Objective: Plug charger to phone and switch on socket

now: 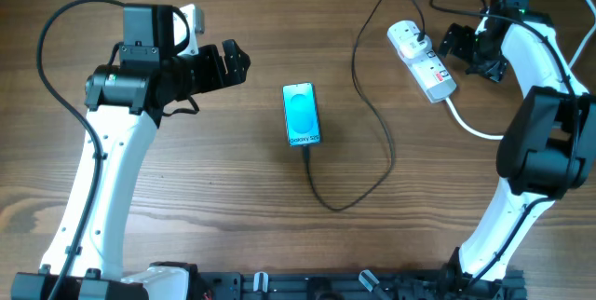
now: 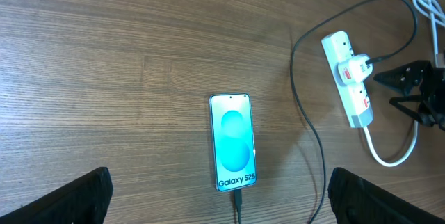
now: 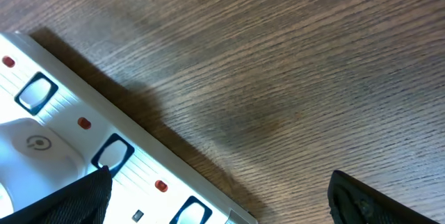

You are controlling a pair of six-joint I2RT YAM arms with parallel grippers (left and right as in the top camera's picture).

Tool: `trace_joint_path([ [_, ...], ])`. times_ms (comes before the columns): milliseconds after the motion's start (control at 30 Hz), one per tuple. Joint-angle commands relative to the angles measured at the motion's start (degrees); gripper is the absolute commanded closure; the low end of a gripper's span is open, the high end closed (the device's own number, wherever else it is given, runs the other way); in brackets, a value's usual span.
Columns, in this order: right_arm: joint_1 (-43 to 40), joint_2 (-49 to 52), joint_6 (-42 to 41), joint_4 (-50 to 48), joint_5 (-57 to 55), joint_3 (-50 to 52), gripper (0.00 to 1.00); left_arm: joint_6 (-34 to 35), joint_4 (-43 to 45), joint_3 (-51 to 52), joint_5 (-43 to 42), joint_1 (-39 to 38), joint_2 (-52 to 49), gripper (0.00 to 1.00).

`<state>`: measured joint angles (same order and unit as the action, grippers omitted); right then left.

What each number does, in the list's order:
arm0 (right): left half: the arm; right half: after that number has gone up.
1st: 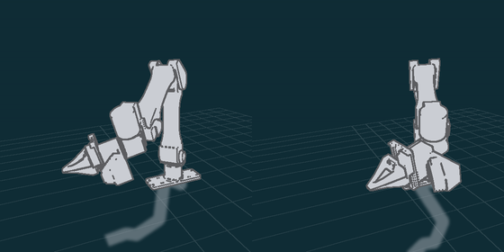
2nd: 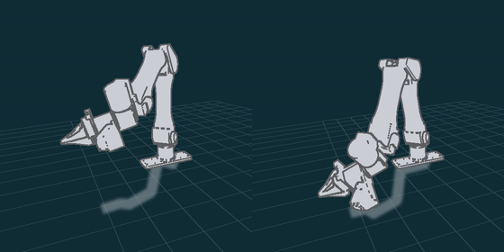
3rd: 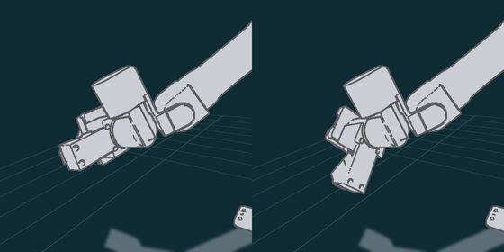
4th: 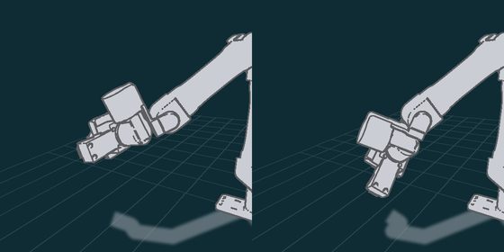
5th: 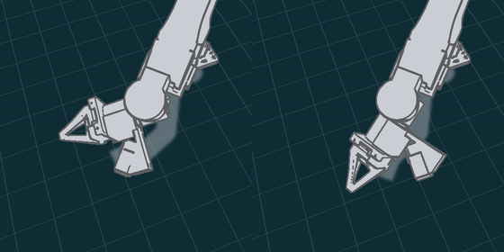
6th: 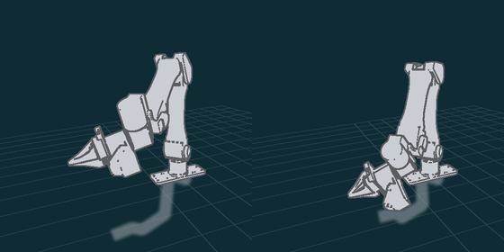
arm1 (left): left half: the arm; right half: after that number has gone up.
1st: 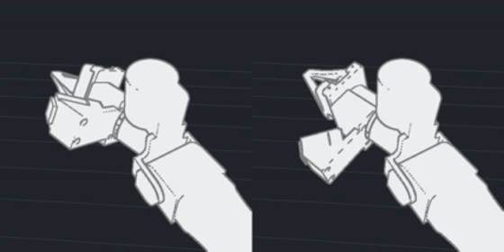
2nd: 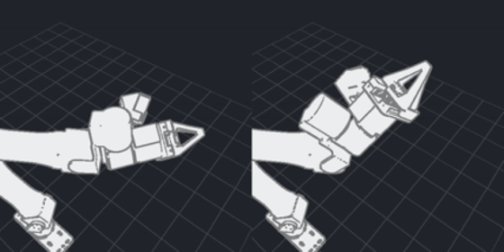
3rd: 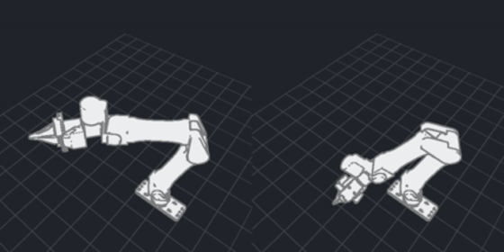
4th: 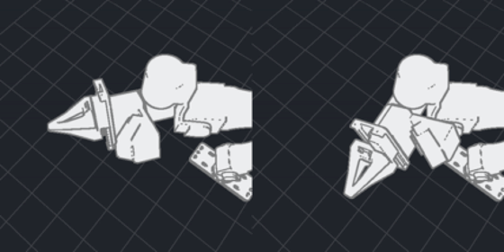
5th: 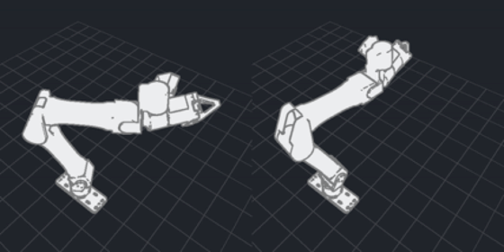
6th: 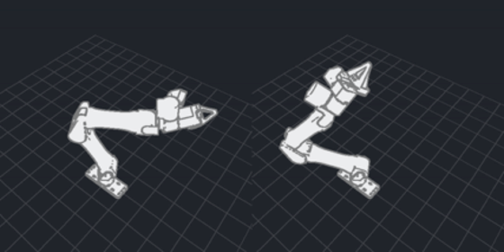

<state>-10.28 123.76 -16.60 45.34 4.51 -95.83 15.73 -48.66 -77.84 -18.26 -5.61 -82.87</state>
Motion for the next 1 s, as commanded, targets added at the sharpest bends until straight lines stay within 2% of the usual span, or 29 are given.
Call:
trace_joint_path([
  [0, 0.6, 2.4, -3.1, -0.8, 2.0, -0.5, 0.0, -0.7, 0.1, 0.2, 0.3, -0.2, 0.0, 0.0],
  [200, 1.0, 4.7, -7.6, -3.1, 1.8, -0.5, 0.0, -0.7, 0.1, 0.2, 0.3, -0.2, 0.0, 0.0],
  [967, 2.1, 8.2, -5.9, 0.9, 5.9, -0.1, 0.0, -0.7, 0.1, 0.2, 0.3, -0.2, 0.0, 0.0],
])
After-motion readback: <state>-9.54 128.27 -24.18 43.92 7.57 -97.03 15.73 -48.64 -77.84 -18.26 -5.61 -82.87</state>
